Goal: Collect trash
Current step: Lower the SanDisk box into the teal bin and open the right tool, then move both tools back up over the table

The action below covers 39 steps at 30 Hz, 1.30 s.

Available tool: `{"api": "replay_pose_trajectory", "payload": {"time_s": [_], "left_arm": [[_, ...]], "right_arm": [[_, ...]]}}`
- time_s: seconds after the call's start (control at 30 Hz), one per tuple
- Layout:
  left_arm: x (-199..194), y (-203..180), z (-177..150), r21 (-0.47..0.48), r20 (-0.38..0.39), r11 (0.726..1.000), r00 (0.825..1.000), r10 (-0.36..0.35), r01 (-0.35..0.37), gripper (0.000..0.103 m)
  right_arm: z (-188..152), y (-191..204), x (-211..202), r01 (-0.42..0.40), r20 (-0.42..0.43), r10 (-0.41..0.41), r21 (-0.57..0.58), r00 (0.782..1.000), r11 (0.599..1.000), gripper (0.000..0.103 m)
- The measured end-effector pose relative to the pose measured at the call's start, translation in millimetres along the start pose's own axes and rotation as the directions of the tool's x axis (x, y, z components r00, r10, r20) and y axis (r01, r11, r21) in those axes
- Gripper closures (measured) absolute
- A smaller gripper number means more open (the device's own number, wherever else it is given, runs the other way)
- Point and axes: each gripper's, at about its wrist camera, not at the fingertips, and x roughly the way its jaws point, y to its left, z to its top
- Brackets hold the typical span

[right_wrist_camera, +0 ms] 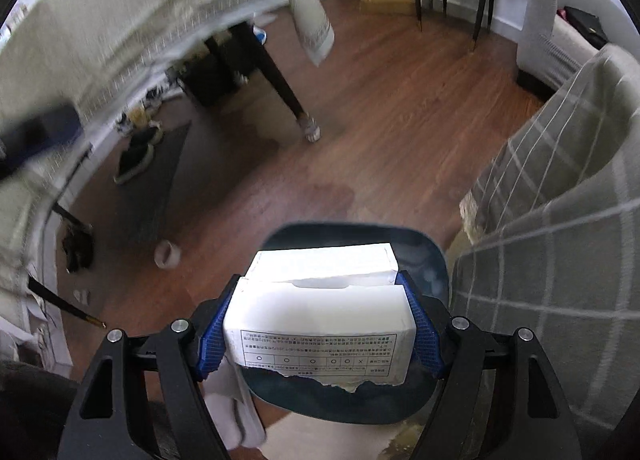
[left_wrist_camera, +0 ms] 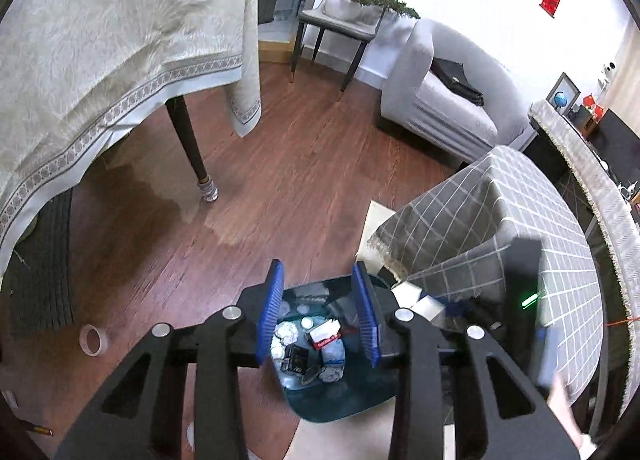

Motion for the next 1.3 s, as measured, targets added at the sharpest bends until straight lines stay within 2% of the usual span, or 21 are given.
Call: {"api": "replay_pose_trajectory", "payload": {"time_s": [0.27, 0.33, 0.4, 0.57, 0.7, 0.9, 0.97, 1.1, 1.3], "left_arm": [[-4, -20, 7, -0.006, 0.022, 0.999, 0.999, -0.043, 0.043, 0.069], [-3, -23, 8, -0.017, 0.024, 0.999, 0.998, -0.051, 0.051, 0.069], [-3, -27, 10, -0.015, 0.028, 0.999, 0.998, -0.050, 0.051, 0.069], [-6, -35, 13, -0.007, 0.043, 0.999, 0.998, -0.048, 0.049, 0.069], [-9, -41, 16, 0.002, 0.063, 1.000, 0.998, -0.029, 0.029, 0.069], [-18, -53, 21, 0.039, 0.091, 0.999, 0.996, -0.009, 0.006, 0.066], [-23, -56, 22, 0.045, 0.102, 0.999, 0.995, -0.008, 0.004, 0.064], [-32, -59, 25, 0.061, 0.129, 0.998, 0.992, 0.004, -0.012, 0.061], [-37, -54, 30, 0.056, 0.145, 0.998, 0.989, 0.011, -0.019, 0.053]], "right_arm": [[-33, 0, 40, 0.075, -0.140, -0.086, -0.080, 0.987, 0.994, 0.026], [-37, -2, 41, 0.085, -0.151, -0.099, -0.092, 0.984, 0.992, 0.018], [-42, -4, 41, 0.094, -0.157, -0.109, -0.101, 0.982, 0.990, 0.014], [-46, -6, 35, 0.084, -0.161, -0.099, -0.100, 0.982, 0.991, 0.014], [-41, -1, 19, 0.061, -0.126, -0.074, -0.107, 0.989, 0.992, 0.014], [-31, 12, -20, 0.028, -0.027, -0.032, -0.127, 0.999, 0.992, 0.014], [-27, 16, -35, 0.020, 0.013, -0.019, -0.135, 1.000, 0.991, 0.017], [-19, 17, -63, 0.018, 0.081, -0.006, -0.138, 0.997, 0.990, 0.026], [-11, 8, -108, 0.018, 0.187, 0.002, -0.102, 0.982, 0.995, 0.029]]}}
